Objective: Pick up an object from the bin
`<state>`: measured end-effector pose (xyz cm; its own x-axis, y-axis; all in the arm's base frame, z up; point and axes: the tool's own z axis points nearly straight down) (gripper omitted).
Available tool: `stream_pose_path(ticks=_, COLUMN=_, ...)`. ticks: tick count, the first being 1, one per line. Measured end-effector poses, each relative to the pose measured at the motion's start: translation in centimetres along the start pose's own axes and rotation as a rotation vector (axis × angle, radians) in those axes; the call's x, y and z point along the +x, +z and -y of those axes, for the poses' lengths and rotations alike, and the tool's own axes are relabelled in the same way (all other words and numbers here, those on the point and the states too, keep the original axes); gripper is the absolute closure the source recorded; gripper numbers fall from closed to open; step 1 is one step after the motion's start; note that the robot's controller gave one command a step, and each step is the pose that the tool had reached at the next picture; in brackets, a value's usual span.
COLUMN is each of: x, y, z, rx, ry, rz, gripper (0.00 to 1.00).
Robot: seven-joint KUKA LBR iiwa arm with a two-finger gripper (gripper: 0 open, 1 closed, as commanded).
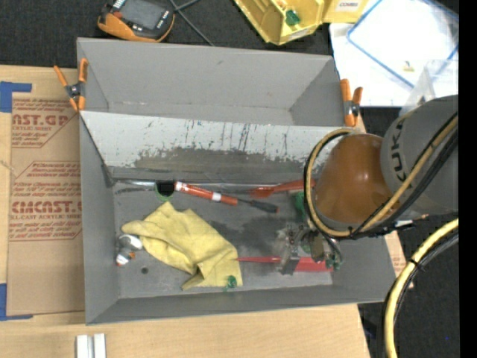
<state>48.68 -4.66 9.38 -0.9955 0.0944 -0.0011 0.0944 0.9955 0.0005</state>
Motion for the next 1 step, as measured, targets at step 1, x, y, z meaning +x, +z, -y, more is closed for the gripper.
stream_pose_path(ticks=1, x=0.03, y=-1.57, z=-0.03, rx=0.0, ry=0.0, rz=-0.001, gripper=1.0)
